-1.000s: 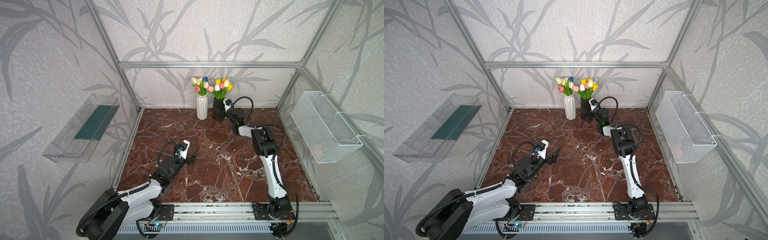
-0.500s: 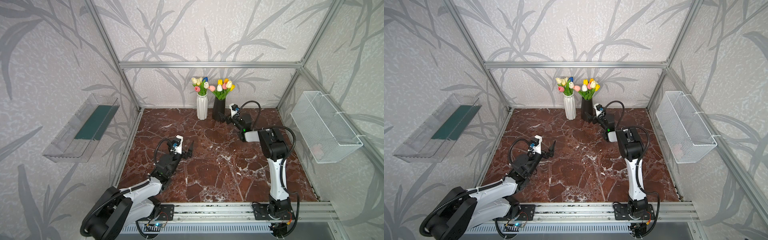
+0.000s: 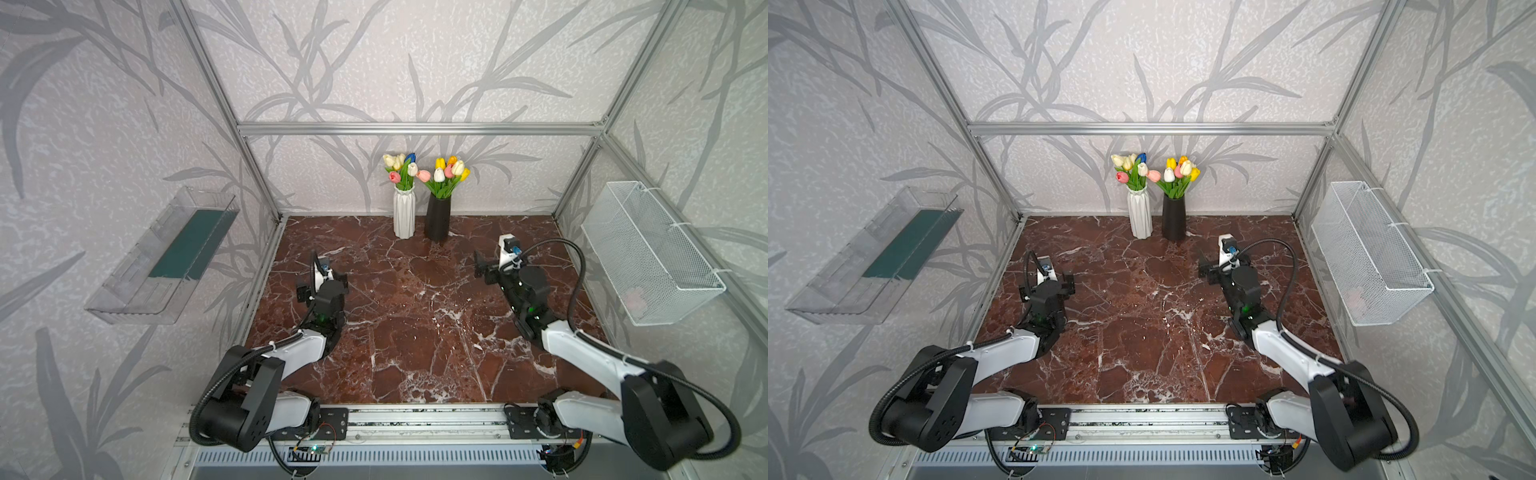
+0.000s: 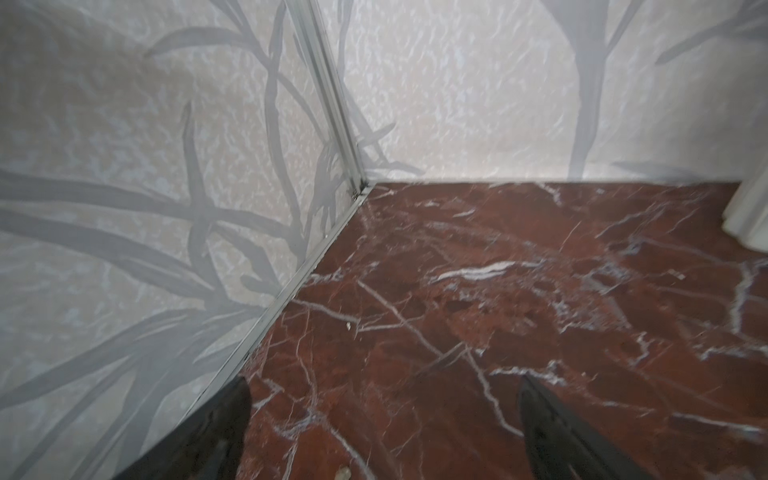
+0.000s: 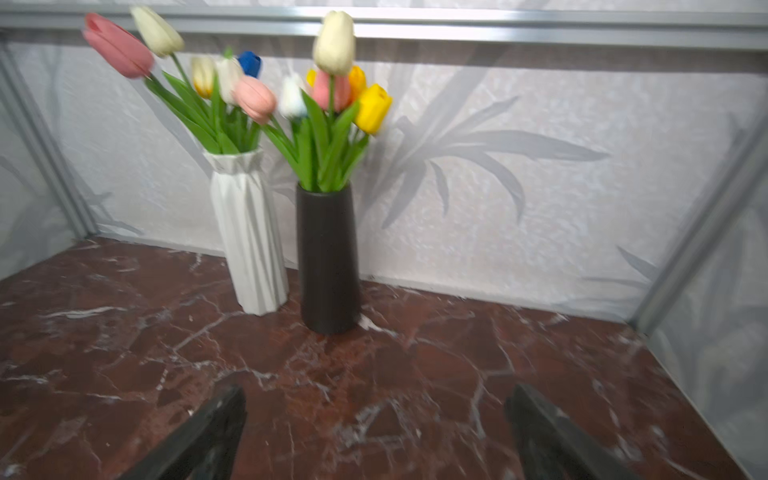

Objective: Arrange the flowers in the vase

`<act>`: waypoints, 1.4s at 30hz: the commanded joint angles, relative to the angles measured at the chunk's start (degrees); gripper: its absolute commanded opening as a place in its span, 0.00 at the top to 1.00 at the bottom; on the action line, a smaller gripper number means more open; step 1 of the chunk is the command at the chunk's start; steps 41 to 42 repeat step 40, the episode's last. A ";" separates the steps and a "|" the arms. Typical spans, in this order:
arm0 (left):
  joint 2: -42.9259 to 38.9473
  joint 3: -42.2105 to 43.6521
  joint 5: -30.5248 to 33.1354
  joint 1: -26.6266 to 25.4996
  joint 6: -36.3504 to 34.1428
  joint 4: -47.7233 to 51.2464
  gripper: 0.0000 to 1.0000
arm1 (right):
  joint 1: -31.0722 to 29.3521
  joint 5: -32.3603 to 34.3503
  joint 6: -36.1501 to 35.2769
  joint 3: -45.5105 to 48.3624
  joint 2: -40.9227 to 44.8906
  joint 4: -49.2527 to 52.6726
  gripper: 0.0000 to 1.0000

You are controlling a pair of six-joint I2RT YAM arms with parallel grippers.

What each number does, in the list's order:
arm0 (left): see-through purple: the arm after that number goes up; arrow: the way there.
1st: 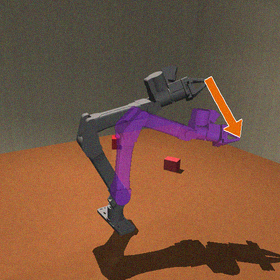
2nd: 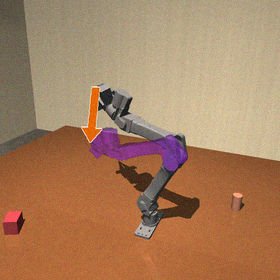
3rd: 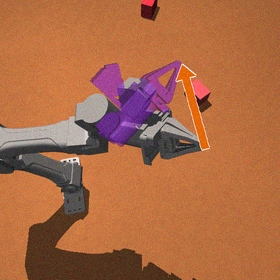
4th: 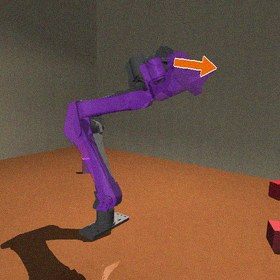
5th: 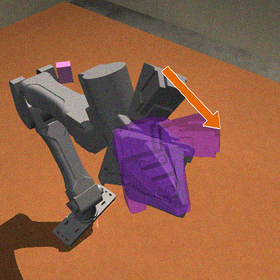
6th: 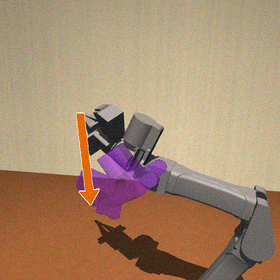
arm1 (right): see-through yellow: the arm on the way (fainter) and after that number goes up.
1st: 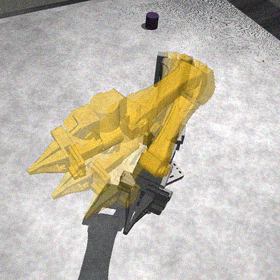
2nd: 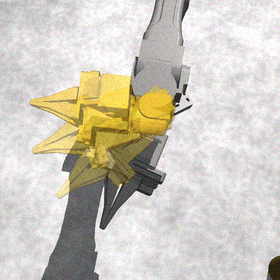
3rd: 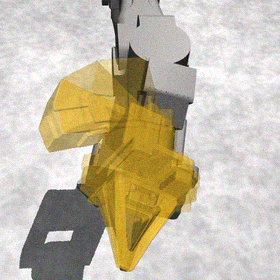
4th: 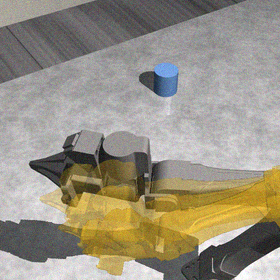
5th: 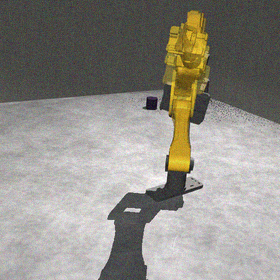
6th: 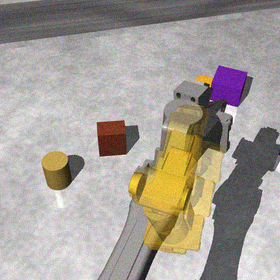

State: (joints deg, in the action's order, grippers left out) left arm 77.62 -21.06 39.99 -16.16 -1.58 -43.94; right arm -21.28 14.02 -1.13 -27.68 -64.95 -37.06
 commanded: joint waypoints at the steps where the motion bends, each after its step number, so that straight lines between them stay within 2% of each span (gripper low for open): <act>1: 4.45 2.57 0.69 1.89 -2.22 -11.97 0.00 | 1.34 12.80 -1.77 9.02 4.52 7.65 0.01; 3: 7.73 3.59 0.07 2.14 -6.01 -19.94 0.00 | 4.08 11.84 -2.27 12.10 3.38 2.93 0.01; 5: 11.34 5.24 -1.95 4.10 -4.34 -26.76 0.00 | 6.06 7.65 -4.02 13.10 -0.82 -2.27 0.01; 6: 13.03 6.05 -3.75 4.76 -4.17 -29.25 0.00 | 6.14 7.96 -4.77 13.38 -3.41 -5.70 0.01; 8: 13.82 8.82 -5.49 4.86 -4.17 -35.57 0.00 | 6.01 8.37 -8.63 14.71 -9.96 -18.29 0.01; 11: 13.98 10.71 -11.43 5.06 -4.60 -37.31 0.00 | 6.16 6.76 -10.23 17.46 -16.93 -33.75 0.01; 13: 14.16 11.12 -14.82 5.85 -4.47 -37.27 0.00 | 8.46 -0.46 -8.09 17.14 -20.32 -34.92 0.01; 14: 14.70 11.23 -16.75 7.02 -3.57 -37.21 0.00 | 8.75 -1.76 -7.89 16.44 -23.18 -36.41 0.01; 16: 17.29 9.17 -16.55 8.20 -2.96 -37.21 0.01 | 8.95 -4.28 -9.36 15.86 -29.63 -42.37 0.01; 17: 17.34 8.96 -16.57 8.32 -2.97 -36.97 0.00 | 8.67 -3.72 -9.71 15.36 -30.17 -42.21 0.01; 19: 16.48 8.56 -16.67 8.57 -2.31 -34.96 0.00 | 10.38 -5.19 -7.52 13.48 -27.71 -35.20 0.01; 21: 15.95 6.82 -15.85 9.20 -1.59 -31.31 0.00 | 11.96 -3.57 -4.85 9.29 -26.85 -26.68 0.01; 22: 14.75 4.89 -15.43 9.97 -0.22 -26.15 0.00 | 12.78 -2.54 -3.00 6.28 -26.12 -19.73 0.01; 23: 13.75 2.05 -15.68 11.16 1.42 -19.09 0.00 | 13.85 -4.49 -2.13 6.55 -25.26 -18.44 0.01; 25: 12.32 -0.23 -21.59 15.04 4.83 -11.44 0.01 | 14.33 -4.69 -2.17 7.19 -26.40 -21.95 0.01; 26: 11.83 -0.09 -22.95 15.61 5.49 -10.65 0.00 | 14.17 -4.56 -2.15 7.08 -25.92 -20.72 0.01; 42: 12.38 0.05 -22.88 15.55 4.86 -11.97 0.00 | 14.16 -5.29 -2.47 6.76 -26.16 -20.58 0.01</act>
